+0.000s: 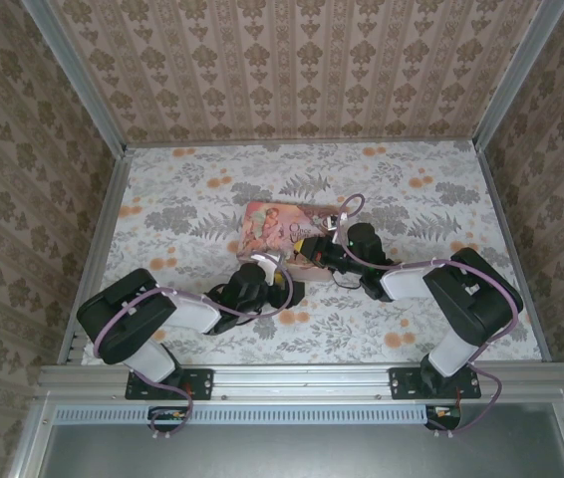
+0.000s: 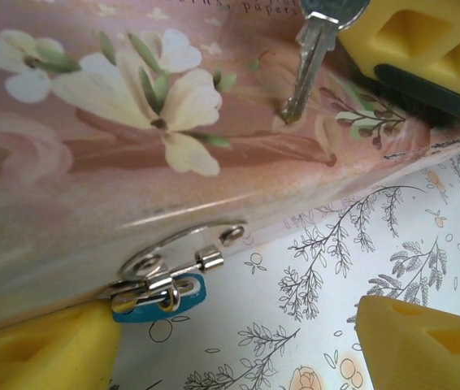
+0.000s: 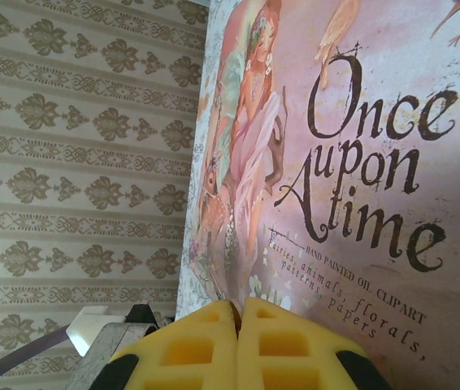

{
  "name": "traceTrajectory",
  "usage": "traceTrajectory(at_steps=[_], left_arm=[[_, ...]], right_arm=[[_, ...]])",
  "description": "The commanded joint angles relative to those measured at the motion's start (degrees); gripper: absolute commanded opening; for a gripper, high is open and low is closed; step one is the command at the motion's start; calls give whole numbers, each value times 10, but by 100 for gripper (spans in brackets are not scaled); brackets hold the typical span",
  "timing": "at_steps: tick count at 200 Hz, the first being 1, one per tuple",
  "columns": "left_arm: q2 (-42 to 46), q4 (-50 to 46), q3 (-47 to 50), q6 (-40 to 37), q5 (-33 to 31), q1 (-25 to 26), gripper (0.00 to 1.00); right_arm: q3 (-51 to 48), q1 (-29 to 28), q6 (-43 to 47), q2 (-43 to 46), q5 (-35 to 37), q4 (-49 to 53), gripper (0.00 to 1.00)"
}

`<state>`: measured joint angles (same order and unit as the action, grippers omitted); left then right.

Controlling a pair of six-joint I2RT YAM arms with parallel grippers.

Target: Unlock the padlock with the key

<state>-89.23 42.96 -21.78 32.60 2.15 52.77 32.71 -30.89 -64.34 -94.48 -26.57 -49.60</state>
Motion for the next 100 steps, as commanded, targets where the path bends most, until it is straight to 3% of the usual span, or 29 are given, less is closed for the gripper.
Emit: traceTrajectory(at_steps=[1, 54, 100], left_arm=[[-8, -1, -18, -25, -24, -2, 77], [-37, -2, -32, -46, -49, -2, 77], [-55, 59, -37, -19, 21, -3, 76]], right_arm=[[-13, 2, 0, -11, 5, 7, 0], [-12, 2, -4, -18, 3, -1, 0], [-12, 2, -3, -19, 4, 0, 0]])
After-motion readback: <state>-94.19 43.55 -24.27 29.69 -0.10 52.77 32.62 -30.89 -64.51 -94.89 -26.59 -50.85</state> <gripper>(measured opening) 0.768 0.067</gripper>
